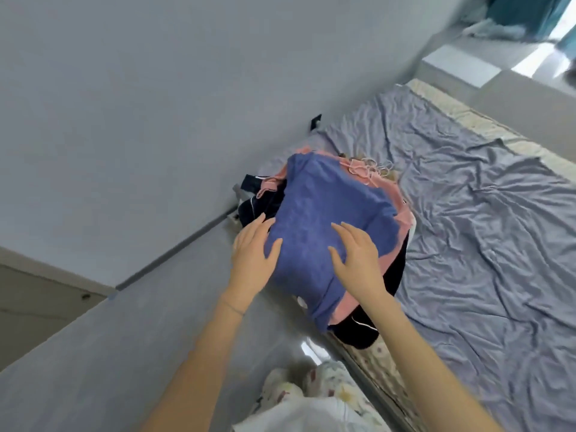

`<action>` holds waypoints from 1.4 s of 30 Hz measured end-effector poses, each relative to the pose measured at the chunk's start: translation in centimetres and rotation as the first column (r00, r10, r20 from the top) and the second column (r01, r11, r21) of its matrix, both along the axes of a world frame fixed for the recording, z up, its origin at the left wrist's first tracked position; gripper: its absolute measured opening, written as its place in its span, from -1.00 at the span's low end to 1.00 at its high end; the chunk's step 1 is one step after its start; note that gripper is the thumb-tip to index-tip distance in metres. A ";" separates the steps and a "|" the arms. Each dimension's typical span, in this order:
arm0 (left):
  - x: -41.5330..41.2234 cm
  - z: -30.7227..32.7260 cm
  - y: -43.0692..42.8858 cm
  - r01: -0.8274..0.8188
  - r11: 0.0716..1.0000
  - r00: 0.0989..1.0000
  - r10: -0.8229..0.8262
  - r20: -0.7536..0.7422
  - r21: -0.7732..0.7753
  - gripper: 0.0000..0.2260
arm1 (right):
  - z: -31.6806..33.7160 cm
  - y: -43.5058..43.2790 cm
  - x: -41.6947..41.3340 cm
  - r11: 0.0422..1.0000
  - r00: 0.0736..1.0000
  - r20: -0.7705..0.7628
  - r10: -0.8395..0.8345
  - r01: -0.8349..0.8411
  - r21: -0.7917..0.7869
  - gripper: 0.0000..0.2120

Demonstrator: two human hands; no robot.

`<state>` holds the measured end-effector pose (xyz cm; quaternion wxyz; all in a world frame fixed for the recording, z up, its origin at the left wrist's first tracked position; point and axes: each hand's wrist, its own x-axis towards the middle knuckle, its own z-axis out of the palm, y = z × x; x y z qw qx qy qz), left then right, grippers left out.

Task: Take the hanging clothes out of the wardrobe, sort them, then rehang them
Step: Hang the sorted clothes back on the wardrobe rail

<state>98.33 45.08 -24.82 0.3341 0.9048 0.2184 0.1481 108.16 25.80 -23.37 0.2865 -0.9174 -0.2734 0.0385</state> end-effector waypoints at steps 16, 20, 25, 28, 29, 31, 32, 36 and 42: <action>31.0 -7.2 -1.7 0.317 0.948 0.915 -0.300 -0.271 0.021 -0.51 | -11.1 -4.1 28.4 0.963 0.926 -0.295 -0.234 0.179 -0.202 -0.42; 35.8 -9.8 -1.4 0.280 0.959 0.913 -0.281 -0.296 -0.048 -0.52 | -14.9 -3.4 34.3 0.956 0.886 -0.385 -0.259 0.178 -0.233 -0.44; 40.1 -13.5 -0.7 0.226 0.965 0.925 -0.255 -0.280 -0.132 -0.53 | -20.5 -3.0 39.7 0.929 0.844 -0.428 -0.324 0.196 -0.315 -0.44; 41.1 -16.0 -0.5 0.188 0.963 0.931 -0.238 -0.277 -0.193 -0.53 | -23.7 -2.9 41.0 0.909 0.825 -0.426 -0.371 0.229 -0.349 -0.45; 41.2 -16.7 -0.5 0.179 0.961 0.930 -0.236 -0.283 -0.213 -0.53 | -24.7 -2.9 41.1 0.900 0.815 -0.428 -0.392 0.244 -0.360 -0.45; 41.0 -18.1 -0.7 0.160 0.954 0.929 -0.233 -0.288 -0.253 -0.54 | -26.3 -2.7 41.3 0.889 0.796 -0.432 -0.425 0.277 -0.366 -0.50; 40.9 -18.6 -0.8 0.157 0.950 0.929 -0.235 -0.287 -0.269 -0.55 | -26.8 -2.6 41.4 0.886 0.789 -0.426 -0.442 0.309 -0.347 -0.54; 40.8 -19.9 -1.2 0.158 0.931 0.917 -0.262 -0.302 -0.329 -0.57 | -26.9 -2.0 41.3 0.850 0.730 -0.454 -0.510 0.509 -0.137 -0.81; 42.2 -18.7 -2.7 0.134 0.877 0.910 -0.294 -0.293 -0.461 -0.58 | -23.6 -1.2 38.9 0.741 0.645 -0.581 -0.497 0.664 0.103 -0.85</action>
